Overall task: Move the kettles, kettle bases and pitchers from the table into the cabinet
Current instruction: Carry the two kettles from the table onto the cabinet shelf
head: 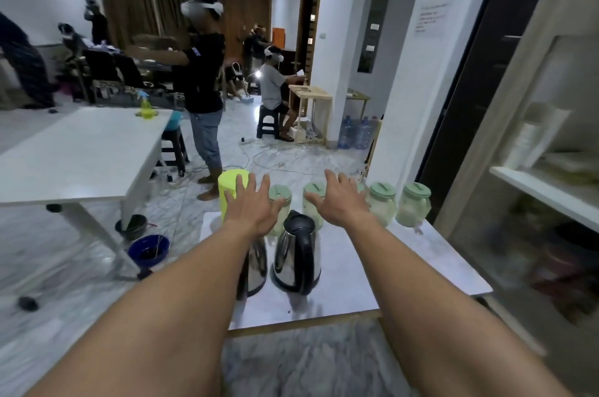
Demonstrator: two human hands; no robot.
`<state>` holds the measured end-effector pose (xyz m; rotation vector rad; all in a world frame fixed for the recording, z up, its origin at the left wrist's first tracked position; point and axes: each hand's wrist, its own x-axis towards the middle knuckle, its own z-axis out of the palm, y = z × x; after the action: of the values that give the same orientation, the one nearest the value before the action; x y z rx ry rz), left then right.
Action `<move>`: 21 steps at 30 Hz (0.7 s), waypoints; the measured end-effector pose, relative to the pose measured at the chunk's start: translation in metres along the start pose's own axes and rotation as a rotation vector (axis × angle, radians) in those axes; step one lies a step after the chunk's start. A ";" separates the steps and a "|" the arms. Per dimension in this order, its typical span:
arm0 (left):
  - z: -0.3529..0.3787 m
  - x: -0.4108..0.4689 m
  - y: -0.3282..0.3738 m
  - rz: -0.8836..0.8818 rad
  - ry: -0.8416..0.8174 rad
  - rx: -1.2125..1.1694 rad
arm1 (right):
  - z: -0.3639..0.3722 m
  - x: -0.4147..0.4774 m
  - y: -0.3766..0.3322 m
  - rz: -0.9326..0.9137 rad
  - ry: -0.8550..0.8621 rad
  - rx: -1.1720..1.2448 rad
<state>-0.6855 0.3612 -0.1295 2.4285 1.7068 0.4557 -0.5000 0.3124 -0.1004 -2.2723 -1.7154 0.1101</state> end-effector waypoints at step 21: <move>0.171 -0.024 -0.061 -0.714 0.062 -0.629 | 0.209 0.003 0.024 0.366 -0.073 0.581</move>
<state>-0.6927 0.3701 -0.3119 1.2915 1.9188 0.7976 -0.5257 0.3476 -0.3063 -2.1060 -1.0790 0.6786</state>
